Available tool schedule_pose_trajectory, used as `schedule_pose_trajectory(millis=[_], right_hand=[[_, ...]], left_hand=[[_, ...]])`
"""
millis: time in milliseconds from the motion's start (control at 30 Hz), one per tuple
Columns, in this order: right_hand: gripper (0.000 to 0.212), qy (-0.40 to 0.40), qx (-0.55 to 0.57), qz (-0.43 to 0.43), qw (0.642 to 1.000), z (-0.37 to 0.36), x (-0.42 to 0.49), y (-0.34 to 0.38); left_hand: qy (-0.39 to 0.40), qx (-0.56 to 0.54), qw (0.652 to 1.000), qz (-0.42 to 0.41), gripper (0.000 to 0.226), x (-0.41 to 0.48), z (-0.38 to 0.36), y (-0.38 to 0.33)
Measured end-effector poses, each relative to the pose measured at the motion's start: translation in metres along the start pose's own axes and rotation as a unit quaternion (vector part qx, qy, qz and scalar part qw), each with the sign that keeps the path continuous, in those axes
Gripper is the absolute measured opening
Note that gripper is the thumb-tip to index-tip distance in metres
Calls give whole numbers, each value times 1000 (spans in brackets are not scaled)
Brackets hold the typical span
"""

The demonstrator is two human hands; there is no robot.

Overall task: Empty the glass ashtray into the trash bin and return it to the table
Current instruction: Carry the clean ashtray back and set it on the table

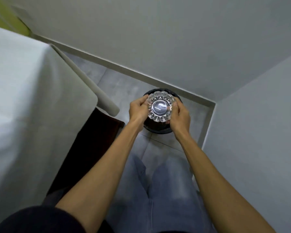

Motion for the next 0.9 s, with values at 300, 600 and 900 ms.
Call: schedule_pose_trajectory(millis=[300, 600, 900], right_hand=[[30, 83, -42, 50, 994, 44, -117, 172], [30, 259, -101, 138, 951, -37, -189, 273], [31, 378, -124, 95, 913, -129, -227, 284]], left_hand=[[-73, -27, 997, -30, 26, -187, 31, -124], [-261, -119, 956, -63, 21, -304, 130, -163], [-366, -85, 927, -11, 29, -348, 216, -145]])
Point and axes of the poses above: each hand's wrist, its own x-axis towards the middle knuckle, its own z-axis out of the back of the hand, y = z × x, the point moved 5 cm from there along x, towards the middle knuckle, and after that the axes turned 10 degrees about y, right-handed, at the moved point
